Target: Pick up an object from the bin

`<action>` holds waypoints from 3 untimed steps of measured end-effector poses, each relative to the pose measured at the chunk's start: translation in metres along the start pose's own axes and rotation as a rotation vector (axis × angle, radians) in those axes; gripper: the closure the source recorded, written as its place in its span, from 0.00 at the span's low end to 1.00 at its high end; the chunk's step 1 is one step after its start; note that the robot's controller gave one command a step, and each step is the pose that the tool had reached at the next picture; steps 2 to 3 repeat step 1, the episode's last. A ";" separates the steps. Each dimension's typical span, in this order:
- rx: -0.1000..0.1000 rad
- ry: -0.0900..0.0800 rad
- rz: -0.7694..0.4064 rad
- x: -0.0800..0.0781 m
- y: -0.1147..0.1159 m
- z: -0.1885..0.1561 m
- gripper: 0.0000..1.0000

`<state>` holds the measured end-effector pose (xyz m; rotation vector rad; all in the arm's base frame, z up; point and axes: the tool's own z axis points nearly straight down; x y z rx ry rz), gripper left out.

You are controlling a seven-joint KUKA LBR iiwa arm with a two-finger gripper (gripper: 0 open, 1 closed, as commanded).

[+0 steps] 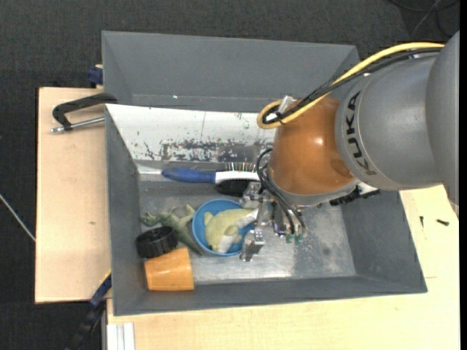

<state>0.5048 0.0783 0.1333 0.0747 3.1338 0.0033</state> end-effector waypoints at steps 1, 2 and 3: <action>0.000 0.000 0.000 -0.001 0.001 -0.014 1.00; 0.000 0.000 0.000 -0.001 0.001 -0.014 1.00; 0.000 0.000 0.000 -0.001 0.001 -0.014 1.00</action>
Offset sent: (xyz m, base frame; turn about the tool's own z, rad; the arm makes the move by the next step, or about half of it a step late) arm 0.0000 0.0000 0.0125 0.0000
